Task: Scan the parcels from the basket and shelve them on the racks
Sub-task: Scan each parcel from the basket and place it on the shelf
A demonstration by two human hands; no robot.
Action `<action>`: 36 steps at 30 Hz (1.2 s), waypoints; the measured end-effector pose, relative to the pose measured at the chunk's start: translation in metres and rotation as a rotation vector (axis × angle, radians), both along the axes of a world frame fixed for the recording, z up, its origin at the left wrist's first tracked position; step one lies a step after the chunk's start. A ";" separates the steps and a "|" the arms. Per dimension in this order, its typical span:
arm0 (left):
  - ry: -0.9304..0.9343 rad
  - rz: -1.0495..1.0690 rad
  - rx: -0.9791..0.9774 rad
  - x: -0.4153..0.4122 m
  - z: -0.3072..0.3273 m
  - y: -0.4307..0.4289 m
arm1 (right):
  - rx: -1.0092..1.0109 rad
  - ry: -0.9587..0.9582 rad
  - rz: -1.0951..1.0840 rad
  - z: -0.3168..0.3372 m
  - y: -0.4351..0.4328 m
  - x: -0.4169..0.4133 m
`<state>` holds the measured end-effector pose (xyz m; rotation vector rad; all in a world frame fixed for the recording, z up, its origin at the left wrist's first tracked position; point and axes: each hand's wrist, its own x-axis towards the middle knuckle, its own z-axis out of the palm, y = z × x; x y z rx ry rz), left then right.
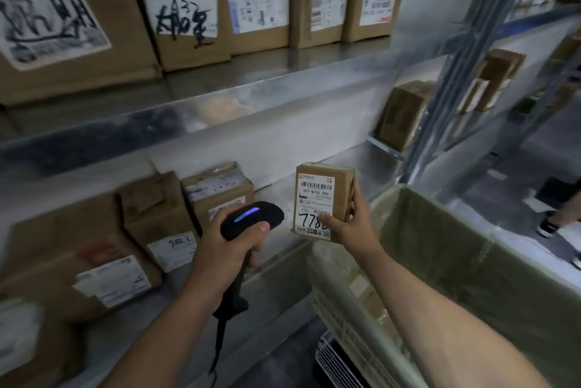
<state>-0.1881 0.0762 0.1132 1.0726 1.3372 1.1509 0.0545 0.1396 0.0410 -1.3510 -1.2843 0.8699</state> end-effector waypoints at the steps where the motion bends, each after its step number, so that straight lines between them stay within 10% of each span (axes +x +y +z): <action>1: 0.015 0.023 0.010 -0.004 0.001 0.003 | 0.005 0.018 0.036 0.005 0.007 -0.006; 36: 0.046 0.458 0.040 -0.008 -0.002 0.021 | -0.212 -0.039 0.417 -0.042 0.132 -0.052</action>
